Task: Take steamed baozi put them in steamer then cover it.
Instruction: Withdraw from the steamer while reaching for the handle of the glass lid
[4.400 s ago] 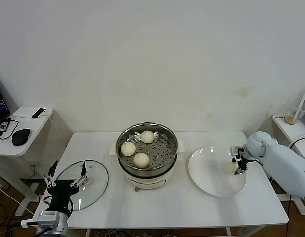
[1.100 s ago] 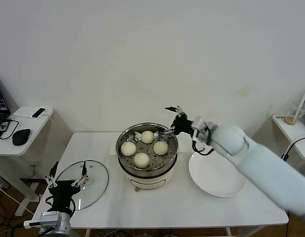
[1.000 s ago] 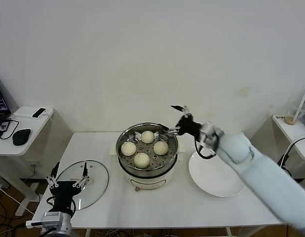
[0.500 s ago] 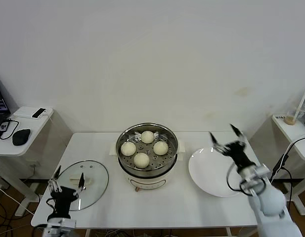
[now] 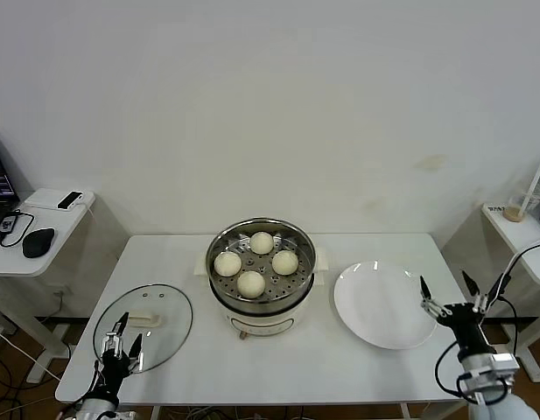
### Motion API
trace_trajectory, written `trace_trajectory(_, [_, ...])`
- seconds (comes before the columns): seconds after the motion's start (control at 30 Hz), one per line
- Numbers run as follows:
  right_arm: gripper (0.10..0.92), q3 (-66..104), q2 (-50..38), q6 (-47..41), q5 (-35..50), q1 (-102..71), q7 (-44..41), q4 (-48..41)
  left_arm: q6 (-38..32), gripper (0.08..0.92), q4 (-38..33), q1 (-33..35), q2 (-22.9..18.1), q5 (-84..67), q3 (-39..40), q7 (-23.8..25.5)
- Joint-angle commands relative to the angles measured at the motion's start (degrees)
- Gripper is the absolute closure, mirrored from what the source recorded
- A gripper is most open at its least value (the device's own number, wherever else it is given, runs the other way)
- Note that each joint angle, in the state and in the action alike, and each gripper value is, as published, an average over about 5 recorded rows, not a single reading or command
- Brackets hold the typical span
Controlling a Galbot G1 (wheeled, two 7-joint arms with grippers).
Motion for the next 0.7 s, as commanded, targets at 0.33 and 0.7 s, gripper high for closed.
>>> trace_trajectory(0.33, [0.203, 3.3, 4.3, 1.7, -0.8, -8.3, 0.2, 3.1, -0.2, 0.177, 11.7, -12.2, 4.1, 8.5, 3.8, 0.6])
trace_trajectory(0.7, [0.203, 3.4, 4.9, 2.0, -0.3, -9.7, -0.1, 3.7, 0.4, 0.177, 17.3, -18.7, 5.2, 7.9, 6.5, 1.5])
